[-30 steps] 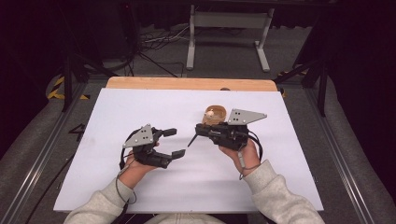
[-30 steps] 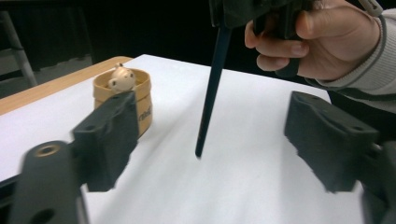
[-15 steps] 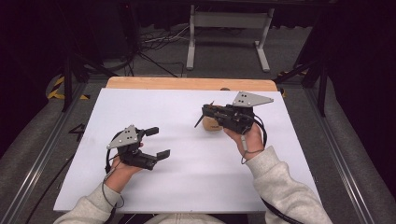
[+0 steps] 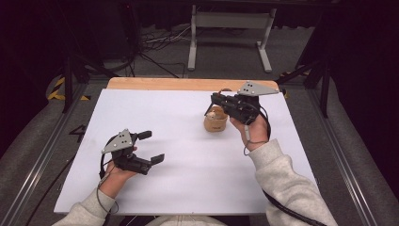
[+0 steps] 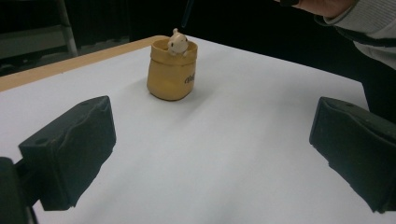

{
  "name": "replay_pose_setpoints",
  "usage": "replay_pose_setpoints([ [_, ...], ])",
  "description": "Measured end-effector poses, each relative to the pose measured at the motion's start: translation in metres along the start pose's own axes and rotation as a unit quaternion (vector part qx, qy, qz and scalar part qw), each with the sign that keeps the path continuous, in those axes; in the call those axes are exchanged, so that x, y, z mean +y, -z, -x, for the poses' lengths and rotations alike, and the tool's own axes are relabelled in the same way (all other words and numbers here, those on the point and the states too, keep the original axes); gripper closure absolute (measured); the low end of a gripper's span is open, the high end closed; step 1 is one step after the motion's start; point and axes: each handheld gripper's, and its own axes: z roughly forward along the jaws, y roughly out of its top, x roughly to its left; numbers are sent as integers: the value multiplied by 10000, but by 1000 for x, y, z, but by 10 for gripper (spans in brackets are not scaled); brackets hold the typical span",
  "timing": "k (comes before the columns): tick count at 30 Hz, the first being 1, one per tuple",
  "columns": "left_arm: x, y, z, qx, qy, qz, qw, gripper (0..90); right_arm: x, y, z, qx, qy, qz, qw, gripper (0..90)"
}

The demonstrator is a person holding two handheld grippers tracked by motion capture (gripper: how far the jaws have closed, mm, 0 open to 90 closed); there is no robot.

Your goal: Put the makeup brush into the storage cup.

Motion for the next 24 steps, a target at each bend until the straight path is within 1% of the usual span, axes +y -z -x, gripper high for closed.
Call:
replay_pose_setpoints([
  [3,-1,-1,1,2,-24,-36,10000,13,1,-1,4,-147,3,-14,9999,826],
  [4,-1,-1,1,6,-33,-38,10000,12,0,-2,7,-277,4,-28,9996,826],
  [5,-1,-1,1,2,-41,-53,10000,12,0,-2,7,-277,4,-28,9996,826],
  [7,-1,-1,2,5,-53,-53,10000,12,0,-3,10,-389,-14,-32,9992,826],
  [12,-1,-2,1,13,-76,-85,9999,12,-2,-6,17,-742,-99,-108,9971,826],
  [14,-1,-2,1,12,-78,-82,9999,13,-3,-7,19,-825,-118,-141,9964,826],
  [16,-1,-2,1,10,-83,-79,9999,12,-4,-8,21,-934,-61,-155,9955,826],
  [18,-1,-2,2,-3,-36,-59,10000,12,-4,-9,22,-990,-76,-181,9949,826],
  [24,-1,-1,0,-13,-25,-50,10000,13,-6,-11,29,-1129,-104,-216,9933,825],
])
